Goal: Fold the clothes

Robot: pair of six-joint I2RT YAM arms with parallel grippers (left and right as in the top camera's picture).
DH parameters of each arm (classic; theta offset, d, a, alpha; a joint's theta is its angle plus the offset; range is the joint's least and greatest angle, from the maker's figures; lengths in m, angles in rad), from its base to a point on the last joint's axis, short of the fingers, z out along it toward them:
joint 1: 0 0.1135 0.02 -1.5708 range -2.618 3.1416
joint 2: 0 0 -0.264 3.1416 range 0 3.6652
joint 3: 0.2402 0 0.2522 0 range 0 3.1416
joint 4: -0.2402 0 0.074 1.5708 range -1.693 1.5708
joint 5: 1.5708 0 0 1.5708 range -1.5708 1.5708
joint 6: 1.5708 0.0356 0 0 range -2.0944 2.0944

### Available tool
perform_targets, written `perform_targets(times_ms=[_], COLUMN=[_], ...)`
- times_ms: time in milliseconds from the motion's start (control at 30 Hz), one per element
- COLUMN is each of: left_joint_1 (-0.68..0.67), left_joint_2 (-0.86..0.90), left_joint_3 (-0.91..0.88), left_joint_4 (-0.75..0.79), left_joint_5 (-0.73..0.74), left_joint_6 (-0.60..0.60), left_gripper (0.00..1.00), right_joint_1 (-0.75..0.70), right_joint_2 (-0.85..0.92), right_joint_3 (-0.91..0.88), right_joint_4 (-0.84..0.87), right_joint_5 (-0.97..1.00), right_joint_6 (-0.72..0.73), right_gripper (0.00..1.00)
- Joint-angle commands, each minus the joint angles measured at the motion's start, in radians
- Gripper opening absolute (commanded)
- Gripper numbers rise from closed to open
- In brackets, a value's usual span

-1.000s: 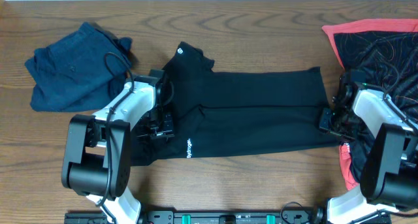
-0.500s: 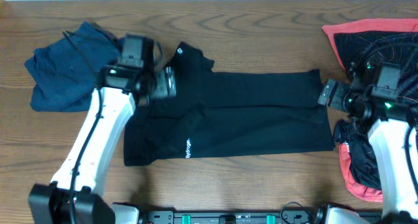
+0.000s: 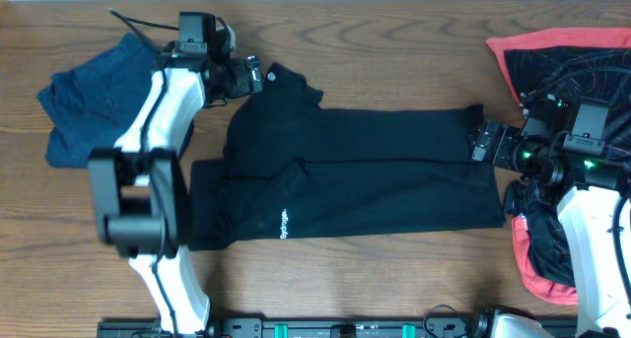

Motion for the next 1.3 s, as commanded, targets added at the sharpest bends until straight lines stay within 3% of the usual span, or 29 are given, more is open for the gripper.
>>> perform_targets(times_ms=[0, 333, 467, 567, 933, 1033, 1100, 1167, 1267], left_joint_1=[0.001, -0.006, -0.018, -0.032, -0.089, -0.089, -0.086, -0.084, -0.084], left_joint_2=[0.083, 0.243, 0.253, 0.253, 0.253, 0.253, 0.253, 0.253, 0.249], left_joint_3=[0.079, 0.084, 0.084, 0.084, 0.084, 0.084, 0.084, 0.084, 0.084], left_joint_4=[0.024, 0.068, 0.076, 0.085, 0.141, 0.139, 0.136, 0.137, 0.135], left_joint_5=[0.056, 0.132, 0.132, 0.132, 0.114, 0.074, 0.066, 0.067, 0.068], left_joint_6=[0.043, 0.042, 0.042, 0.042, 0.042, 0.042, 0.037, 0.018, -0.013], left_gripper=[0.96, 0.94, 0.74, 0.65, 0.63, 0.49, 0.24, 0.1, 0.06], right_joint_1=[-0.006, -0.006, -0.006, -0.006, -0.006, -0.006, -0.006, -0.006, -0.006], right_joint_2=[0.002, 0.002, 0.002, 0.002, 0.003, 0.005, 0.008, 0.012, 0.029], right_joint_3=[0.008, 0.008, 0.008, 0.008, 0.008, 0.008, 0.007, 0.007, 0.007], right_joint_4=[0.003, 0.004, 0.004, 0.006, 0.029, 0.029, 0.026, 0.03, 0.053], right_joint_5=[-0.038, -0.022, 0.003, 0.008, 0.007, 0.007, 0.006, 0.007, 0.011], right_joint_6=[-0.011, -0.011, -0.011, -0.012, -0.012, -0.012, -0.027, -0.031, -0.031], right_gripper=[0.99, 0.99, 0.99, 0.96, 0.95, 0.9, 0.82, 0.72, 0.7])
